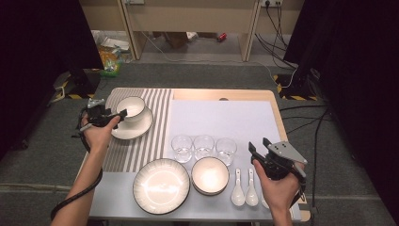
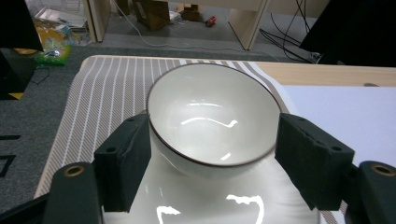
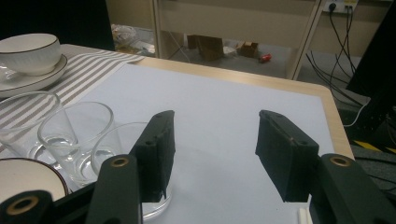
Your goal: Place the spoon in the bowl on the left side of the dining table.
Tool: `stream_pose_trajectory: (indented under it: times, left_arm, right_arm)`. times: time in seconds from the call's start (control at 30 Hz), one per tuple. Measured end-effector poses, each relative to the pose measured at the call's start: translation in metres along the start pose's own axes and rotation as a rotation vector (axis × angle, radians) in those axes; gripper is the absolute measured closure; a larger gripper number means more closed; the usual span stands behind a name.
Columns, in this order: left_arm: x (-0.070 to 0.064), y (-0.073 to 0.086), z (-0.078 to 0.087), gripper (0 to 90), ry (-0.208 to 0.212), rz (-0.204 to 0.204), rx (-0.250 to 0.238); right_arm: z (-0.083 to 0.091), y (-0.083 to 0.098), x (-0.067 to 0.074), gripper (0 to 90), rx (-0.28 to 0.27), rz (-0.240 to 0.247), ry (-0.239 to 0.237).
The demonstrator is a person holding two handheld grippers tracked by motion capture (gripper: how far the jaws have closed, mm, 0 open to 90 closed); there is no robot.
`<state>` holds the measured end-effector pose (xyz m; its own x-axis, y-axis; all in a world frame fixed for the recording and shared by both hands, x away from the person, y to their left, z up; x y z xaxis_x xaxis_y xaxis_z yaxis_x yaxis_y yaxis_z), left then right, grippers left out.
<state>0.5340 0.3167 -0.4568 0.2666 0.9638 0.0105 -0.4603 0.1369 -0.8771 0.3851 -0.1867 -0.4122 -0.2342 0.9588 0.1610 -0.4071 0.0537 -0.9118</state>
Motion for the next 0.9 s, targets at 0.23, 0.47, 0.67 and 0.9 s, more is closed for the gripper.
stream_pose_trajectory:
  times: [0.23, 0.47, 0.67, 0.9]
  left_arm:
    - [-0.024, 0.008, 0.021, 26.5, 0.028, -0.032, -0.013]
    - [-0.045, 0.017, 0.039, 27.1, 0.053, -0.101, -0.026]
    - [-0.062, 0.021, 0.053, 27.5, 0.1, -0.113, -0.047]
    - [-0.087, 0.02, 0.07, 27.5, 0.142, -0.164, -0.065]
  right_arm:
    - [-0.001, 0.002, -0.002, 47.3, 0.015, -0.01, 0.004]
    - [-0.004, 0.006, -0.003, 47.3, 0.042, -0.013, 0.008]
    - [-0.005, 0.006, -0.004, 47.4, 0.051, -0.008, 0.017]
    - [-0.003, 0.003, -0.012, 47.6, 0.057, -0.043, 0.027]
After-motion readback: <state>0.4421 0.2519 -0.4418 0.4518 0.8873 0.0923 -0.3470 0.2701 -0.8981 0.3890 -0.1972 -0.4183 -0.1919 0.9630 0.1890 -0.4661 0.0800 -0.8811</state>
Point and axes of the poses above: each handheld gripper's, and its own axes: z roughly backward along the jaws, y roughly out of its underside, x roughly to its left, the point moved 7 cm from there along -z, roughly forward along the jaws, and after that the axes turned 12 degrees about -z, right-handed, at the moved point
